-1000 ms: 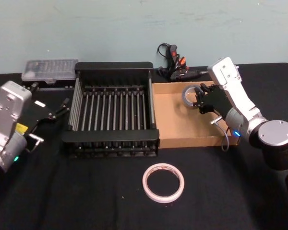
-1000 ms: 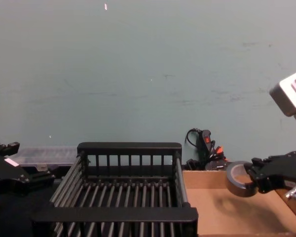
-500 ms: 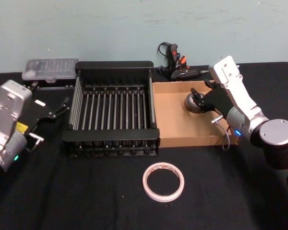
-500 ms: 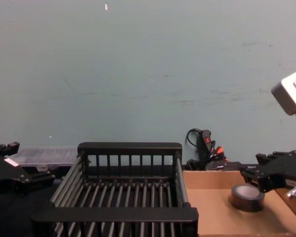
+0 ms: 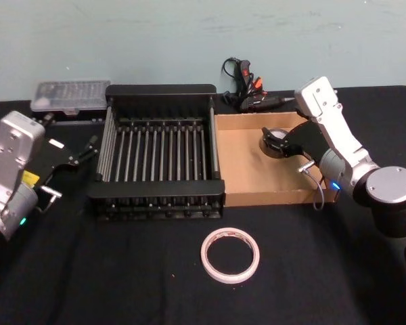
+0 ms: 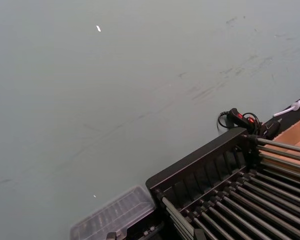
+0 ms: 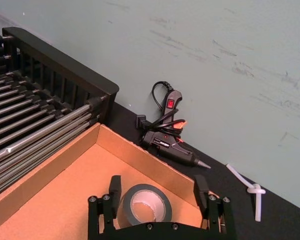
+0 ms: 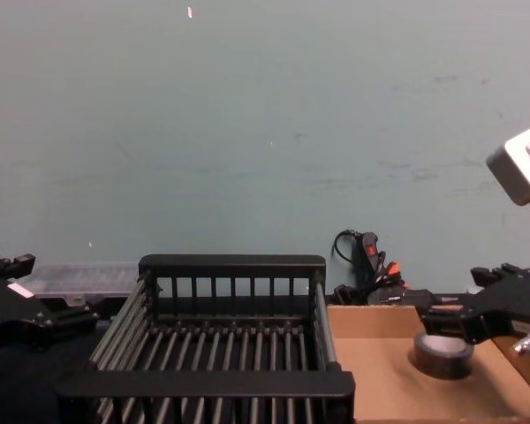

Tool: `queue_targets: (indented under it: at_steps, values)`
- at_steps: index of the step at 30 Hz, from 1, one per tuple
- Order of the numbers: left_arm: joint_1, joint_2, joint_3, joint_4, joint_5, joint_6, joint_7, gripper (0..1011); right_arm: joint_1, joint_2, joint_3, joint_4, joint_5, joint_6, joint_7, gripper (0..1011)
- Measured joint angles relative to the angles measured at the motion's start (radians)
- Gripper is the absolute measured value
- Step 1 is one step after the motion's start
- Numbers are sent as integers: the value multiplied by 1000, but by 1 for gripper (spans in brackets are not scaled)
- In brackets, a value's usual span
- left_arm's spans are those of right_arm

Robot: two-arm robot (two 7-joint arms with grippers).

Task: Pick up the white tape and place it into the black box , Pick up the silver tape and place it into the brown box.

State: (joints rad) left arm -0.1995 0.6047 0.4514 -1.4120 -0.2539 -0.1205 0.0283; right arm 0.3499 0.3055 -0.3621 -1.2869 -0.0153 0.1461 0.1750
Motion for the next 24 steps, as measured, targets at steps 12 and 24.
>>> queue_targets:
  at_steps: [12, 24]
  values:
    - [0, 0, 0, 0, 0, 0, 0, 1001, -1, 1, 0, -1, 0, 0, 0, 1000]
    - [0, 0, 0, 0, 0, 0, 0, 1001, -23, 5, 21, -39, 0, 0, 20, 1002]
